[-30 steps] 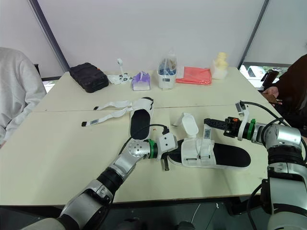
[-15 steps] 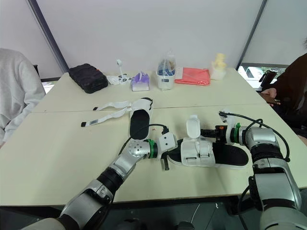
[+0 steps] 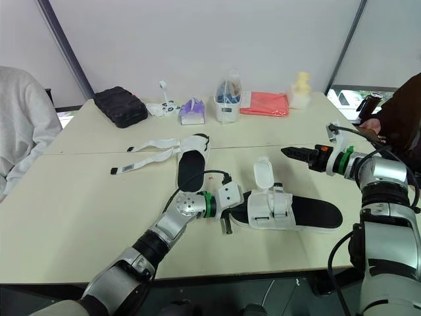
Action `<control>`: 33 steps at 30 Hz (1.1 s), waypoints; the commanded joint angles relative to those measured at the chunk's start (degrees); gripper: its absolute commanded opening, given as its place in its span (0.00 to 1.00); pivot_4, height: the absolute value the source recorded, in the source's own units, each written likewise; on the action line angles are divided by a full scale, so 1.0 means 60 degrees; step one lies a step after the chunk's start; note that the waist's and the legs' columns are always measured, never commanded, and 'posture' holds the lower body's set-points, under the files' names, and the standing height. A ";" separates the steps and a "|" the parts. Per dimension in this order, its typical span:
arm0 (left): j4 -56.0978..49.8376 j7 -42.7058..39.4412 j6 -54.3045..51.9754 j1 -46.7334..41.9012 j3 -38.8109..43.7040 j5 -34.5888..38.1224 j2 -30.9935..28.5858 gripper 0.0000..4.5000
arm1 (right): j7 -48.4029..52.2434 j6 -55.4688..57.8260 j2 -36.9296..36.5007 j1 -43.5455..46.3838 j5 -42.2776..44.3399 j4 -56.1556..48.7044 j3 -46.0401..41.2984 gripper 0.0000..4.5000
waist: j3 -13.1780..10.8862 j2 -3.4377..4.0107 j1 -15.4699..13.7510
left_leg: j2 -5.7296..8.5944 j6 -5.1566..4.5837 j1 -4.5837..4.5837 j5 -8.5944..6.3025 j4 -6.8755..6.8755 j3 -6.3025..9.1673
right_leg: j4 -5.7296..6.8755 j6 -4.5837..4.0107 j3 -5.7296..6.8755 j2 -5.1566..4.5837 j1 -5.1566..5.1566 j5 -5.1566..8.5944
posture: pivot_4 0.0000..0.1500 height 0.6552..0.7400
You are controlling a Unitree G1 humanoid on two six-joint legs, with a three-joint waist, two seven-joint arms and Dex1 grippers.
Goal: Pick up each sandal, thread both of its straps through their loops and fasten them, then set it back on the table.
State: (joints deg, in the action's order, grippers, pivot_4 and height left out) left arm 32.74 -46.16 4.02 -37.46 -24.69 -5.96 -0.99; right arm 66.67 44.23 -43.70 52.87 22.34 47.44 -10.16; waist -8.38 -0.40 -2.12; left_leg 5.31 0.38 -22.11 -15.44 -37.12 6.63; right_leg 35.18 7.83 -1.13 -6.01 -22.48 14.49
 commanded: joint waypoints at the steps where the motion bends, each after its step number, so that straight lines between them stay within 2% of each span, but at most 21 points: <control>1: 0.0730 0.0066 -0.0577 0.0393 -0.0279 -0.0436 -0.0206 0.00 | 0.0421 0.0988 0.0196 -0.0439 0.0657 -0.1579 0.0043 0.76 | 0.0000 0.0000 -0.0005 | 0.0000 0.0000 -0.0006 0.0000 -0.0001 0.0002 | 0.0000 0.0000 0.0001 0.0000 -0.0002 0.0000 | 1.00 1.00; 6: 0.0704 0.0102 -0.0587 0.0415 -0.0273 -0.0437 -0.0191 0.00 | 0.0279 0.1619 0.0356 -0.1010 0.0795 -0.2663 0.0295 0.76 | 0.0000 0.0002 -0.0019 | 0.0001 0.0000 -0.0020 0.0001 -0.0002 0.0001 | 0.0002 0.0001 0.0001 -0.0001 -0.0022 0.0000 | 1.00 1.00; 10: 0.0695 0.0150 -0.0659 0.0453 -0.0212 -0.0383 -0.0159 0.00 | 0.0221 0.1692 0.0457 -0.1109 0.0801 -0.2649 0.0386 0.76 | 0.0000 0.0002 -0.0012 | 0.0001 0.0000 -0.0023 0.0000 -0.0002 0.0000 | 0.0002 0.0001 0.0001 -0.0002 -0.0025 0.0000 | 1.00 1.00; 15: 0.0772 0.0136 -0.0627 0.0408 -0.0219 -0.0369 -0.0097 0.00 | 0.0079 0.1325 0.1220 -0.0299 0.0576 -0.1196 0.0570 0.76 | 0.0001 0.0002 0.0013 | 0.0000 0.0000 -0.0022 0.0001 -0.0002 -0.0002 | 0.0002 0.0001 0.0000 0.0000 -0.0026 -0.0001 | 1.00 1.00; 21: 0.0798 0.0172 -0.0600 0.0383 -0.0218 -0.0424 -0.0060 0.00 | -0.0302 0.0997 0.1833 0.1436 0.0529 0.1556 0.0038 0.76 | -0.0001 0.0007 -0.0042 | 0.0004 0.0002 -0.0028 0.0002 -0.0003 0.0002 | 0.0007 -0.0007 -0.0002 -0.0002 -0.0035 -0.0006 | 1.00 1.00; 24: 0.0732 0.0288 -0.0657 0.0427 -0.0163 -0.0438 -0.0088 0.00 | -0.1490 0.0185 0.2054 0.2237 0.0569 0.2811 -0.0625 0.76 | 0.0000 0.0005 -0.0016 | 0.0010 0.0003 -0.0031 0.0000 -0.0001 0.0009 | 0.0002 -0.0008 0.0001 -0.0004 -0.0032 -0.0005 | 1.00 1.00; 31: 0.0548 0.0351 -0.0742 0.0561 -0.0118 -0.0419 -0.0136 0.00 | -0.2058 -0.0488 0.2462 0.2748 0.0490 0.3630 -0.1177 0.76 | 0.0001 0.0006 0.0012 | 0.0007 0.0003 -0.0031 0.0002 0.0007 0.0005 | 0.0009 -0.0013 -0.0003 -0.0003 -0.0045 -0.0009 | 1.00 1.00; 33: 0.0515 0.0361 -0.0775 0.0585 -0.0115 -0.0405 -0.0143 0.00 | -0.2294 -0.0761 0.2458 0.2784 0.0437 0.3734 -0.1325 0.65 | 0.0001 0.0007 0.0011 | 0.0007 0.0004 -0.0031 0.0002 0.0007 0.0004 | 0.0009 -0.0012 -0.0004 -0.0003 -0.0044 -0.0009 | 1.00 1.00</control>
State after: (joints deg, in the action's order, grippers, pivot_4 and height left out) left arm 31.71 -44.95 3.67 -36.24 -23.98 -5.72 -0.39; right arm 53.76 41.55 -28.28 67.78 24.85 70.13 -16.41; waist -8.38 -0.36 -2.06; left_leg 5.36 0.40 -22.30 -15.43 -37.08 6.65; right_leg 35.23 7.75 -1.15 -6.03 -22.75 14.43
